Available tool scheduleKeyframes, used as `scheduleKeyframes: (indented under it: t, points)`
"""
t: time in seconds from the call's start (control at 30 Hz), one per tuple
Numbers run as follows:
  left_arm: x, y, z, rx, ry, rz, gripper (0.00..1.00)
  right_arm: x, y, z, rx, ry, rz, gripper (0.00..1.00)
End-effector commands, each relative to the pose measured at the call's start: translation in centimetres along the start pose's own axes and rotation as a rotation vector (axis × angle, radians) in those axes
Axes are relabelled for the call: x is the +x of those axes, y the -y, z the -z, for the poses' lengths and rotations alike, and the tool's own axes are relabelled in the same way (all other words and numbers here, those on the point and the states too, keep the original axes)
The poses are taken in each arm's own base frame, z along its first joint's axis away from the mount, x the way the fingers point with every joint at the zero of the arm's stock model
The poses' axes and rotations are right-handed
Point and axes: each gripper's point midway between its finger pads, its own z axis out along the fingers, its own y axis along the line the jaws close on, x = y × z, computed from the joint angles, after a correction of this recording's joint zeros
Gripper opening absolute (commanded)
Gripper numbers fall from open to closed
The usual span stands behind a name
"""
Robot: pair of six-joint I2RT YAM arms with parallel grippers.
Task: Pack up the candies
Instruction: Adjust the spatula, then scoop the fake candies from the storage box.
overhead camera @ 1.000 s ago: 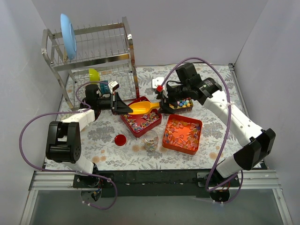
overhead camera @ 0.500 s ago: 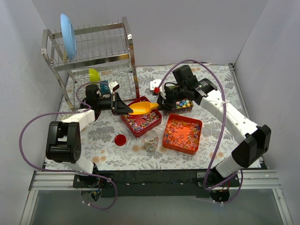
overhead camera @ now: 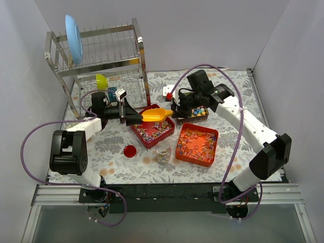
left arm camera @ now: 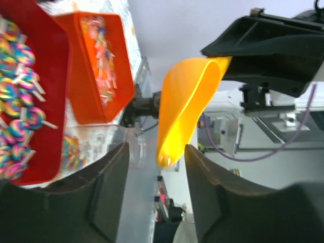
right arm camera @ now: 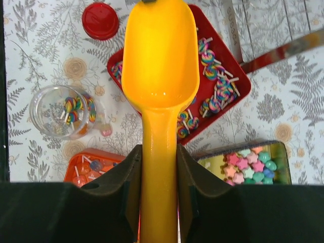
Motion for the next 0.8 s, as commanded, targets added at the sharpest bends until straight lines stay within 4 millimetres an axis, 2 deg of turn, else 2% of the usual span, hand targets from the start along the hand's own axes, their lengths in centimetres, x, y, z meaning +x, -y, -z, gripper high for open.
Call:
scheduleKeyframes:
  t: [0.0, 0.03, 0.07, 0.1, 0.13, 0.17, 0.2, 0.27, 0.37, 0.4, 0.47, 0.6, 0.67, 0.7, 0.77]
  points:
    - [-1.7, -2.6, 0.6, -0.115, 0.094, 0.017, 0.54, 0.4, 3.3, 4.0, 0.125, -0.032, -0.024, 0.01]
    - [-1.9, -2.8, 0.6, -0.129, 0.097, -0.02, 0.55, 1.8, 3.1, 4.5, 0.104, -0.082, -0.036, 0.01]
    - [-1.8, -3.1, 0.6, -0.142, 0.099, -0.012, 0.57, 3.4, 4.3, 5.8, 0.137, -0.122, -0.06, 0.01]
    - [-2.0, -3.5, 0.7, -0.165, 0.117, -0.017, 0.57, 4.1, 5.1, 6.5, 0.146, -0.149, -0.066, 0.01]
    - [-1.9, -3.8, 0.7, -0.175, 0.121, -0.017, 0.57, 5.3, 5.1, 7.4, 0.135, -0.192, -0.064, 0.01]
    - [-1.9, -4.1, 0.7, -0.188, 0.13, -0.017, 0.57, 7.2, 6.2, 8.8, 0.173, -0.251, -0.082, 0.01]
    - [-2.1, -4.5, 0.8, -0.206, 0.143, -0.021, 0.57, 8.5, 6.9, 9.2, 0.182, -0.293, -0.09, 0.01]
    - [-2.1, -5.1, 0.9, -0.233, 0.154, -0.028, 0.57, 10.8, 8.7, 11.3, 0.245, -0.388, -0.089, 0.01]
    - [-2.2, -6.4, 1.2, -0.309, 0.168, -0.055, 0.57, 13.8, 11.3, 13.0, 0.341, -0.506, -0.095, 0.01]
    - [-2.3, -6.6, 1.2, -0.327, 0.17, -0.06, 0.57, 14.9, 12.0, 12.9, 0.347, -0.542, -0.1, 0.01]
    - [-2.2, -7.3, 1.5, -0.376, 0.174, -0.06, 0.57, 16.0, 13.9, 13.9, 0.413, -0.611, -0.071, 0.01]
    - [-1.4, -7.4, 1.5, -0.383, 0.164, -0.056, 0.57, 17.9, 16.3, 14.9, 0.449, -0.74, 0.006, 0.01]
    - [-1.0, -7.5, 1.6, -0.385, 0.167, -0.056, 0.57, 17.6, 17.6, 16.0, 0.47, -0.791, 0.049, 0.01]
    - [-0.9, -7.6, 1.7, -0.388, 0.17, -0.056, 0.57, 18.4, 18.1, 15.8, 0.443, -0.829, 0.075, 0.01]
    - [-0.9, -7.4, 1.7, -0.387, 0.18, -0.076, 0.57, 18.3, 19.2, 16.5, 0.457, -0.875, 0.118, 0.01]
